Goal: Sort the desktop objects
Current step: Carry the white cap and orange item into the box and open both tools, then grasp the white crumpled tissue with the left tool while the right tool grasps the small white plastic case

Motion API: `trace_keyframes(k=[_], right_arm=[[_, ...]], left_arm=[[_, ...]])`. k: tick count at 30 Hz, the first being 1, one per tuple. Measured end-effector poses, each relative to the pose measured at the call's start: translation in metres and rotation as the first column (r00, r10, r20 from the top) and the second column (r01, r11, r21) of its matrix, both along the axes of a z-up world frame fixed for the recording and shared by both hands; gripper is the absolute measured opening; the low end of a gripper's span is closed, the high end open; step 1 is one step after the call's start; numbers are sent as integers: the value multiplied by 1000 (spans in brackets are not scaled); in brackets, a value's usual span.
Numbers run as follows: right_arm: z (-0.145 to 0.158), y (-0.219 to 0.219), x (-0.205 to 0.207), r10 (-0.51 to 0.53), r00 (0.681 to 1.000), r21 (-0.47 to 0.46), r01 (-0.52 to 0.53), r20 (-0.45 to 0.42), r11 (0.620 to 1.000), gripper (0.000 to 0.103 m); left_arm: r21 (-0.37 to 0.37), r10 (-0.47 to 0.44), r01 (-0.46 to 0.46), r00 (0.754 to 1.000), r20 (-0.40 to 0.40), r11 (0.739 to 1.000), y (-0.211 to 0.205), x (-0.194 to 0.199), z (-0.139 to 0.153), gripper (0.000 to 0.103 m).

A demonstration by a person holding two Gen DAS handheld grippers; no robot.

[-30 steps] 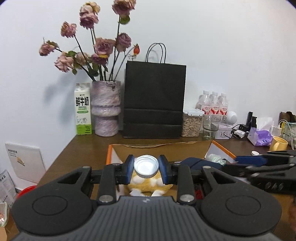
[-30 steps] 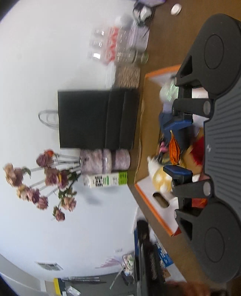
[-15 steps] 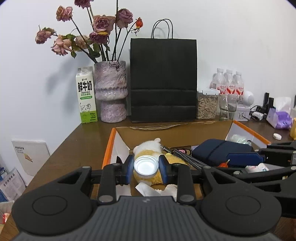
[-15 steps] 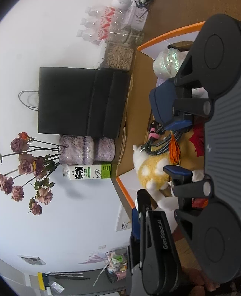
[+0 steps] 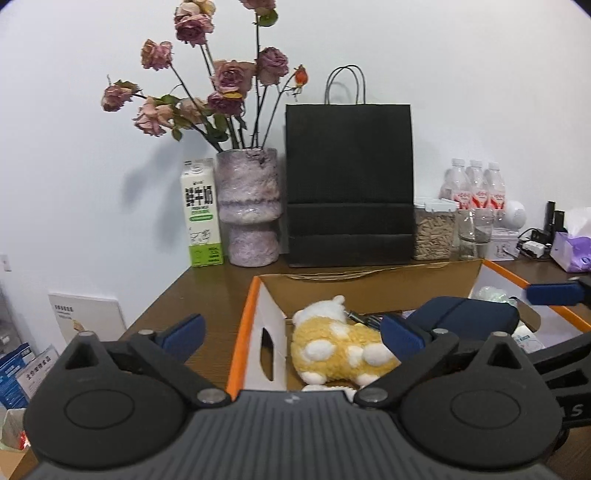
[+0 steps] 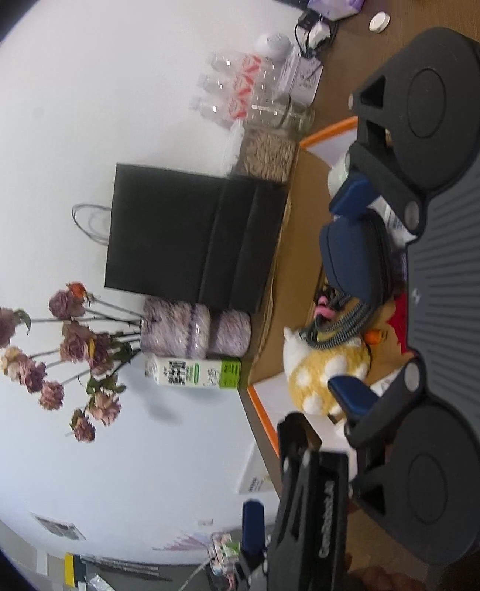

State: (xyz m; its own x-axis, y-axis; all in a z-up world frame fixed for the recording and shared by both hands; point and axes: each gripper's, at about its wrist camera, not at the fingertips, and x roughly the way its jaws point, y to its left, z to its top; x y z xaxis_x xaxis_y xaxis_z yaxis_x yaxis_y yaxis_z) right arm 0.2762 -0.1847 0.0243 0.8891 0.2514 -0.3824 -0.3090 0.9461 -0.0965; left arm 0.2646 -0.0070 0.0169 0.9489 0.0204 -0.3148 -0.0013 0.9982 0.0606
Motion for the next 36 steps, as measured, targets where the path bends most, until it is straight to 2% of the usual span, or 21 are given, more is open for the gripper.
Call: trace_keyframes(k=[11, 19, 23, 26, 31, 36], right_arm=[[2, -7, 0, -22, 1000, 5, 22, -1, 1000, 103], [16, -31, -23, -51, 998, 13, 50, 36, 999, 103], [18, -57, -39, -38, 999, 51, 38, -14, 998, 103], [13, -76, -49, -60, 997, 39, 61, -45, 997, 103], [-8, -111, -58, -135, 985, 9, 137, -110, 991, 103], [-32, -131, -59, -183, 964, -14, 184, -191, 983, 102]], left_arm=[[-17, 12, -12, 1000, 2, 1000, 4, -2, 2, 103], [-54, 3, -2, 1000, 27, 999, 12, -21, 9, 103], [-57, -4, 5, 1000, 10, 998, 16, -34, 9, 103], [-40, -7, 7, 1000, -10, 999, 17, -44, 4, 103], [-8, 0, 0, 999, -39, 1000, 17, -60, -8, 103], [-11, -26, 25, 993, -115, 1000, 15, -67, -24, 103]])
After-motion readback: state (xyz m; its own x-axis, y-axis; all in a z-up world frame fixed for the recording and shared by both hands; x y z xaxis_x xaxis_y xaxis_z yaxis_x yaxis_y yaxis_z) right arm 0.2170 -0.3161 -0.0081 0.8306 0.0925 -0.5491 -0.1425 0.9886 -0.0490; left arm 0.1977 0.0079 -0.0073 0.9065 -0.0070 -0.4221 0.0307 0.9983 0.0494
